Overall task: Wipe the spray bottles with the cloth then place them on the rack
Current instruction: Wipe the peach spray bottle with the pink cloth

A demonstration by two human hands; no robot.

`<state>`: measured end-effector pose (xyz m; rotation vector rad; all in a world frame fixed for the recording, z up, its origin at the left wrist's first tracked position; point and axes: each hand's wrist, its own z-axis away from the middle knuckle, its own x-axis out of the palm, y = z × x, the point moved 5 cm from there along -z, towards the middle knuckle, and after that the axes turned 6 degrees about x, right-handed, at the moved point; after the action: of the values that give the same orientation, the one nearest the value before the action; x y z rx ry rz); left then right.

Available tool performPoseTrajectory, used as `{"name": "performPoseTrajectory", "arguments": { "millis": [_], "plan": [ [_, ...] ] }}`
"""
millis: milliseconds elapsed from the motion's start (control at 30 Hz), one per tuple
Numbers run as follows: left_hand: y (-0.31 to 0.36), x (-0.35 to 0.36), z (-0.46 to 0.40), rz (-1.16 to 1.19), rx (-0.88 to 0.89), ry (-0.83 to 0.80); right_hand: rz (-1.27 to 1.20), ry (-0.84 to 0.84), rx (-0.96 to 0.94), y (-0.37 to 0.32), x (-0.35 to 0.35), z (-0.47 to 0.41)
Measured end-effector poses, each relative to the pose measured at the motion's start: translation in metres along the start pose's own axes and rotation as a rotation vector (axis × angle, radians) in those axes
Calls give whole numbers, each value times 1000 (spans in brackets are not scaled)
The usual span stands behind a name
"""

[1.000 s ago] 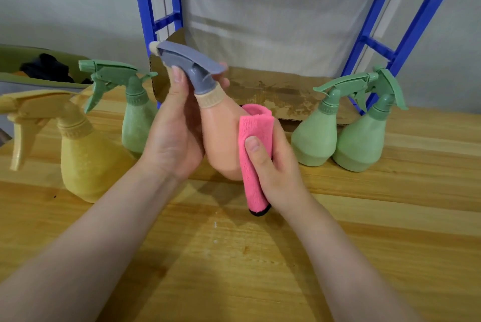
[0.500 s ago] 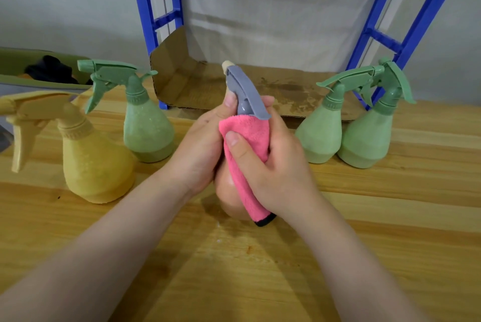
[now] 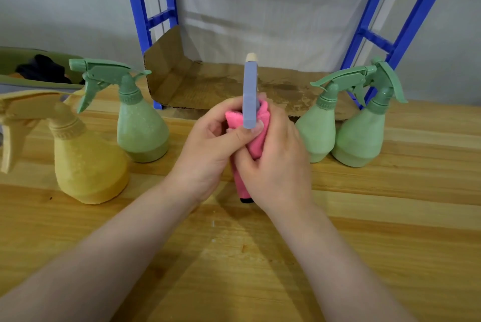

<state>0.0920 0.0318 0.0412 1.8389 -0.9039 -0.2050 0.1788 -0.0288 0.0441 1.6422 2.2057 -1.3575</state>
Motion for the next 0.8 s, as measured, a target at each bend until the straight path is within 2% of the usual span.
{"name": "performPoseTrajectory", "arguments": {
  "millis": [133, 300, 467, 600, 700, 800],
  "plan": [
    [3, -7, -2, 77, 23, 62, -23, -61, 14, 0, 4, 0],
    [5, -24, -9, 152, 41, 189, -185, -186, 63, 16, 13, 2],
    [6, -50, -17, 272, 103, 358, -357, -304, 87, 26, 24, 6],
    [0, -61, -18, 369, 68, 500, -478, -342, 152, 27, 32, 9],
    [3, -60, -18, 396, 69, 526, -569, -374, 174, 27, 34, 10],
    [6, -57, -19, 354, 113, 474, -623, -381, 198, 28, 34, 10]
  ]
}}
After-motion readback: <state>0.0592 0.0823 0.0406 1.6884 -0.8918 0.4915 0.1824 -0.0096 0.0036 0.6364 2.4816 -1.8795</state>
